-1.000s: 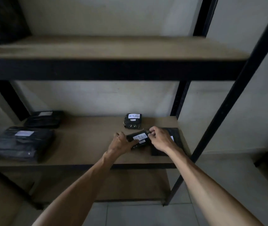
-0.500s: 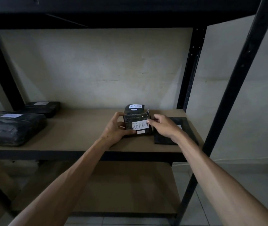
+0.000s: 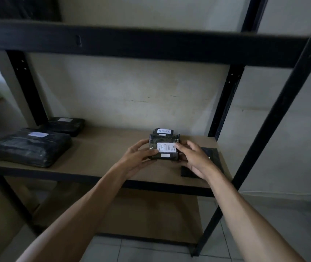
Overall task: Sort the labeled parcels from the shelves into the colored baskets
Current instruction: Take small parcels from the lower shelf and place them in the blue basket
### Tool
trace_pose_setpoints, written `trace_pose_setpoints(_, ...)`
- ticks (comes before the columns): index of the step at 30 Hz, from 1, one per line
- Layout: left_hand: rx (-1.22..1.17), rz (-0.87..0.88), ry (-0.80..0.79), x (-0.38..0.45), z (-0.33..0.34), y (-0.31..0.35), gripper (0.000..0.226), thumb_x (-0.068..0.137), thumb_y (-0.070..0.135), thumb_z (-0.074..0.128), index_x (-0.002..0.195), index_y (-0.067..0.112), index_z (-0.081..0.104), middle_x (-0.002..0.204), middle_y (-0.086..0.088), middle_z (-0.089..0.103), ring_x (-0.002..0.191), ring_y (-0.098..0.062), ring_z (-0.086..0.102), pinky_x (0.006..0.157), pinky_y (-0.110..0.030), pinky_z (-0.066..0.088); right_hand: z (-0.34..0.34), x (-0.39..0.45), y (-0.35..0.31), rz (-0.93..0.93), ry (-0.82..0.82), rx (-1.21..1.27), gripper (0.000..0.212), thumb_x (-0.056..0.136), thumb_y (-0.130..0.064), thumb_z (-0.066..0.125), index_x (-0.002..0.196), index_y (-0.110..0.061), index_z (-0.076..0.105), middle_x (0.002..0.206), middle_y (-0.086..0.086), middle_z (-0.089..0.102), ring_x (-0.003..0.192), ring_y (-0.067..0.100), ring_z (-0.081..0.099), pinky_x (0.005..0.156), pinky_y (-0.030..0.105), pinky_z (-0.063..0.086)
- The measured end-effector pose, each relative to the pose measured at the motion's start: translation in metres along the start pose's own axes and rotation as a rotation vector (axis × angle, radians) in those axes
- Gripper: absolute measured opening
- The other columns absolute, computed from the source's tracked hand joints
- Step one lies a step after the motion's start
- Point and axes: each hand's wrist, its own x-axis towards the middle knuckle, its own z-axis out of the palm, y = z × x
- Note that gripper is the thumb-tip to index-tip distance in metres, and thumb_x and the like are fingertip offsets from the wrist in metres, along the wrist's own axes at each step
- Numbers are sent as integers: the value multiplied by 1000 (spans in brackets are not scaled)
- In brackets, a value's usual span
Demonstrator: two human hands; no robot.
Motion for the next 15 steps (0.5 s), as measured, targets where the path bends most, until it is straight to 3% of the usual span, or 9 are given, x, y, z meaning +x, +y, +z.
trace_pose_setpoints(3, -94, -92, 42, -33, 15, 39, 51, 84, -6, 72, 131, 11, 62, 119, -20, 71, 102, -32, 71, 91, -40, 59, 19, -27, -42, 111, 6, 74, 24, 99, -20, 62, 120, -9, 59, 114, 10, 75, 106, 24, 73, 85, 40, 60)
trace_pose_setpoints(6, -157, -176, 101, -74, 33, 89, 49, 85, -8, 69, 131, 8, 61, 119, -24, 70, 112, -38, 67, 90, -43, 59, 38, -58, -92, 218, 35, 77, 24, 97, -22, 65, 118, -11, 60, 116, 12, 74, 107, 26, 72, 93, 45, 58)
trace_pose_setpoints(11, -197, -250, 154, -155, 56, 175, 45, 88, 0, 68, 131, 11, 61, 122, -23, 69, 119, -39, 63, 102, -47, 52, 79, -112, -177, 352, 39, 69, 21, 95, -24, 69, 114, -18, 63, 118, 9, 73, 115, 28, 66, 107, 53, 48)
trace_pose_setpoints(15, -287, -272, 232, -218, 53, 228, 42, 91, 4, 67, 131, 15, 63, 128, -21, 66, 123, -37, 61, 109, -50, 46, 123, -146, -241, 423, -83, 121, 23, 100, -15, 59, 121, -23, 64, 126, 8, 70, 115, 27, 67, 98, 48, 55)
